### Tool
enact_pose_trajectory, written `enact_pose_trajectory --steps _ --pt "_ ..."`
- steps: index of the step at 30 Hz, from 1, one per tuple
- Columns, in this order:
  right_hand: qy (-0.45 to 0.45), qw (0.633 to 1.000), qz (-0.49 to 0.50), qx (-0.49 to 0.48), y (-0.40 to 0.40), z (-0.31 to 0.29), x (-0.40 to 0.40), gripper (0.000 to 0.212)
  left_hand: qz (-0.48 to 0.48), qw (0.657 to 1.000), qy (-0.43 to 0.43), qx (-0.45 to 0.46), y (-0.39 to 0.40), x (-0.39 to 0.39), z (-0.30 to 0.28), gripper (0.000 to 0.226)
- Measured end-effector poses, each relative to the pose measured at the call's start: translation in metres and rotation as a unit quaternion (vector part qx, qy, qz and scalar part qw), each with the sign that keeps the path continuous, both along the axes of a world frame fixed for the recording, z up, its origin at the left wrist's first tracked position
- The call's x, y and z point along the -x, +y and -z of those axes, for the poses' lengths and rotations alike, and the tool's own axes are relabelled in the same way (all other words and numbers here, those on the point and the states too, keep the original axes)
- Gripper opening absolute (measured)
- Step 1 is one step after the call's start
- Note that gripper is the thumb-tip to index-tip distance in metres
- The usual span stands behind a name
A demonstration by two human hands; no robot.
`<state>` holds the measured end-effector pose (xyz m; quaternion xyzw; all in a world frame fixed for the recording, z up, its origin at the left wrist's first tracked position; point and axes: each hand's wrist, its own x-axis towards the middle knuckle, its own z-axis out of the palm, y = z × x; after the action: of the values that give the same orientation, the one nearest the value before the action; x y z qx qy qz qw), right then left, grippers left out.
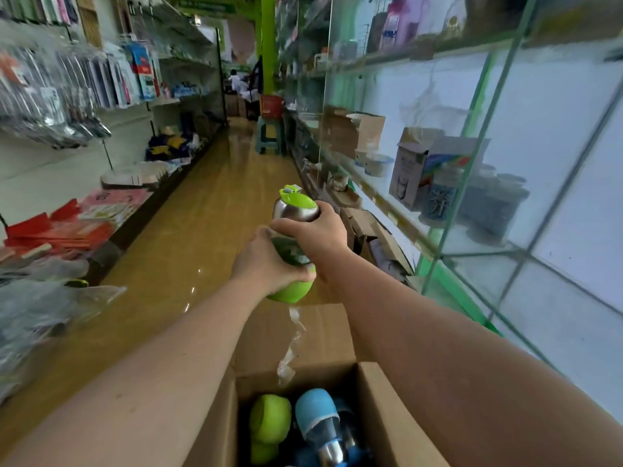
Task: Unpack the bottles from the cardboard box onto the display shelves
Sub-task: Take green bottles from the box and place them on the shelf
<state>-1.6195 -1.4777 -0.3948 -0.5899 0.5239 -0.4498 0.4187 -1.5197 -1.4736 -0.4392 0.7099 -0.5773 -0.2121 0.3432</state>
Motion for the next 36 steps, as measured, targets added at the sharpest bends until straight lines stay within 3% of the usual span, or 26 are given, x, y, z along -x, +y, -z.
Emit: enact_pose_trajectory --steps 4,9,14,20,27,32,36 --pt "0.009 1.0 -0.005 0.002 -0.001 -0.099 -0.012 0.06 -0.004 1.0 0.028 -0.004 0.003 -0.008 -0.101 0.102" --pt "0.02 0.999 0.008 0.026 0.006 -0.252 -0.023 0.061 0.008 0.999 0.043 0.018 0.012 -0.015 -0.255 0.085" --pt "0.015 0.997 0.045 0.054 0.025 -0.403 -0.013 0.056 0.047 0.998 0.021 0.041 0.024 -0.009 -0.407 0.088" --pt "0.028 0.993 0.079 0.085 0.061 -0.536 0.012 0.042 0.11 0.991 -0.036 0.068 0.047 0.012 -0.539 0.095" --pt "0.051 0.979 0.144 0.132 0.105 -0.632 0.052 0.038 0.18 0.97 -0.044 0.159 0.077 0.047 -0.636 0.103" --pt "0.06 0.965 0.215 0.136 0.13 -0.658 0.095 0.041 0.242 0.955 -0.049 0.165 0.085 0.095 -0.661 0.122" --pt "0.073 0.952 0.264 0.137 0.137 -0.668 0.135 0.05 0.276 0.947 -0.052 0.155 0.083 0.14 -0.67 0.117"
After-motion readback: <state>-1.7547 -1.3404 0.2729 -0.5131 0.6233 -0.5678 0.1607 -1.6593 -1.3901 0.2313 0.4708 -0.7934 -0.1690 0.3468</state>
